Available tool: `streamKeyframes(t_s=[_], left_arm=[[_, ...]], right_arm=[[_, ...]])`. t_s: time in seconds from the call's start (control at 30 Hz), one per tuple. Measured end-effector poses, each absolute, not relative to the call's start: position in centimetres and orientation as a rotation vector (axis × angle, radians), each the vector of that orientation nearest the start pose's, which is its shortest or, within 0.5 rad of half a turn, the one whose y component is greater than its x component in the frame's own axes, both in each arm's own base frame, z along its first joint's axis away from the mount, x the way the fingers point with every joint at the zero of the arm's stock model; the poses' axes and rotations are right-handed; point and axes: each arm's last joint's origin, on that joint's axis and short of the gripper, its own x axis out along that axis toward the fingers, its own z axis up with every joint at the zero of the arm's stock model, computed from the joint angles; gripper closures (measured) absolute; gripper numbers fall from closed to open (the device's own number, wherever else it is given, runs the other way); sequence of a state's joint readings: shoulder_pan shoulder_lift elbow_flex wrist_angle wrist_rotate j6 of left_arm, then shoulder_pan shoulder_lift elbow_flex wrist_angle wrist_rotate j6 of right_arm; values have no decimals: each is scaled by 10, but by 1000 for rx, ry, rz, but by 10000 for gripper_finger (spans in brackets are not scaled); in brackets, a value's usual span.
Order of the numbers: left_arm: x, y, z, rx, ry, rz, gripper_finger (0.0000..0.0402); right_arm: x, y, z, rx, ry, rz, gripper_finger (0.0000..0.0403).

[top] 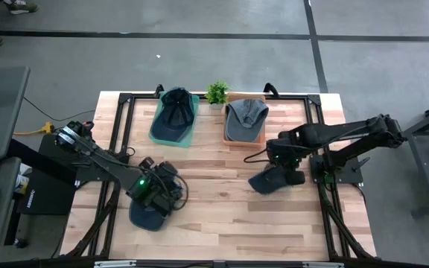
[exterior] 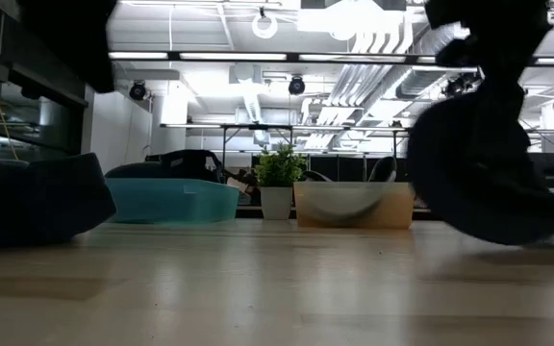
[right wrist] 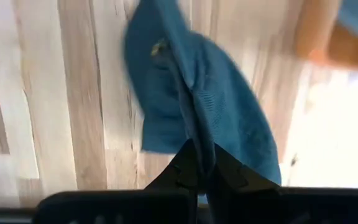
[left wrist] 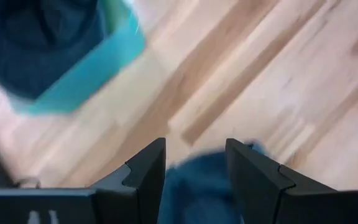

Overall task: Pick & Place hat
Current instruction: Put the right dark gray cap into the green bin

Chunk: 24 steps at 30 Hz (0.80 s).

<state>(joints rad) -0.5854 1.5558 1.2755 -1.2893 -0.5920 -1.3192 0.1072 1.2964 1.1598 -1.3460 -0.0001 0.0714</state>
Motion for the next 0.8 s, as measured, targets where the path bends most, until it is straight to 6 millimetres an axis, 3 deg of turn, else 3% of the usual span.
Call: streamKeyframes(t_s=[0.17,0.37,0.6,0.8], left_arm=[[266,-114,269,-248,875,699,238],[309,-87,284,-159,692,557,238],[330,-59,295,-79,599,502,231],[347,-43,285,-145,600,470,168]], right_arm=[[210,25,309,-69,1409,1,400],[211,24,317,-96,1379,-26,401],[211,24,318,-118,1379,-27,401],[212,22,318,-173,1363,-55,401]])
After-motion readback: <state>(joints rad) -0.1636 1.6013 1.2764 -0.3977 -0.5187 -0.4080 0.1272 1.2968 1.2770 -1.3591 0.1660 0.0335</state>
